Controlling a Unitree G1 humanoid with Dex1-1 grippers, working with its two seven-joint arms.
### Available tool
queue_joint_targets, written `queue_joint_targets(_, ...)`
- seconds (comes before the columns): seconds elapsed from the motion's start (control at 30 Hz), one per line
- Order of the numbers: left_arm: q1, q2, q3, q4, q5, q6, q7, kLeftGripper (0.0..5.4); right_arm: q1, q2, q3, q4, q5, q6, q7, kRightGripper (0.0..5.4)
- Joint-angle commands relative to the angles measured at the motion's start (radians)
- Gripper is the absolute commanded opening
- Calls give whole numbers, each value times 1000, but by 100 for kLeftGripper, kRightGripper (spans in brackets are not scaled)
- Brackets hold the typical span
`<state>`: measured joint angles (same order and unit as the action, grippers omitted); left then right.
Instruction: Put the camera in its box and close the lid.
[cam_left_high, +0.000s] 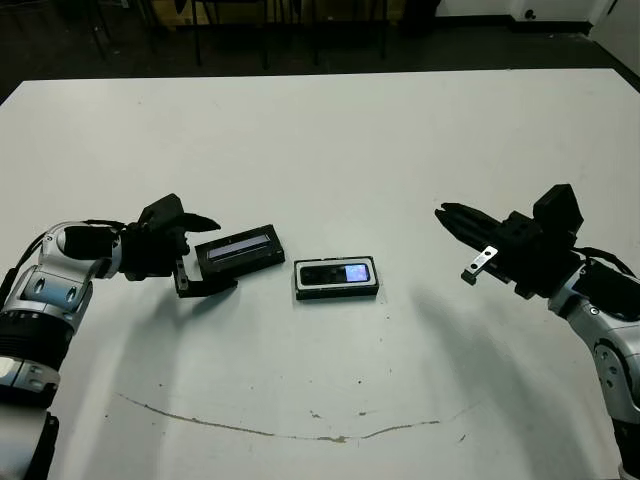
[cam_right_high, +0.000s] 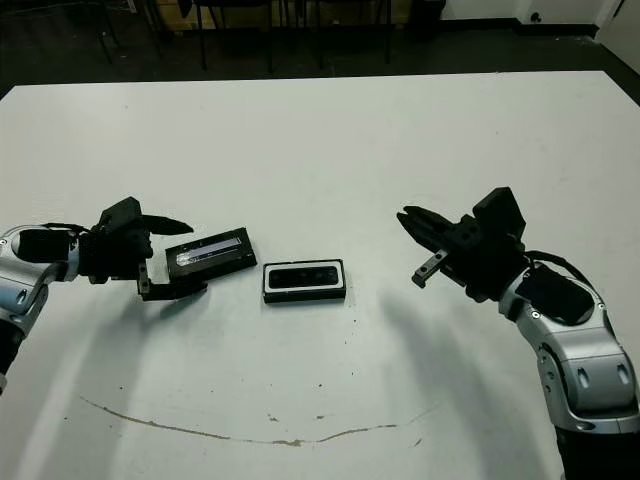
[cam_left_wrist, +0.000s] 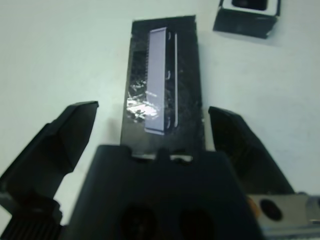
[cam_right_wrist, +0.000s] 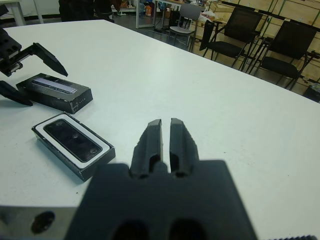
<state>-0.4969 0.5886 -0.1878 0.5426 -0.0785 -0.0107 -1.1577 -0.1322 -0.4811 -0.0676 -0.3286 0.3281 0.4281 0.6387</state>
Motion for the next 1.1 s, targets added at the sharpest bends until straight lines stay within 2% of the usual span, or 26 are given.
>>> queue_joint_targets(0.03, -1, -6, -4, 27, 9, 19, -7, 538, 18, -14, 2, 7, -3, -2, 0, 0)
queue_joint_targets(0.2, -26, -10, -6, 71, -14, 56, -79, 538, 17, -15, -1, 9, -1, 4, -1, 0)
queue_joint_targets(0.33, -38, -32, 24, 115, -84, 158, -159, 511, 18, -15, -3, 14, -4, -10, 2, 0)
queue_joint_targets(0.5, -26, -39, 52, 130, -137, 204, -214, 419, 12, -17, -5, 9, 0, 8, -6, 0)
queue_joint_targets(0.77, 5, -24, 66, 96, -169, 205, -309, 275, 7, -18, -11, 0, 7, 41, -19, 0)
queue_joint_targets(1.1, 106, -11, 138, 0, -190, 215, -213, 269, 14, -17, -11, 5, 6, 33, -21, 0)
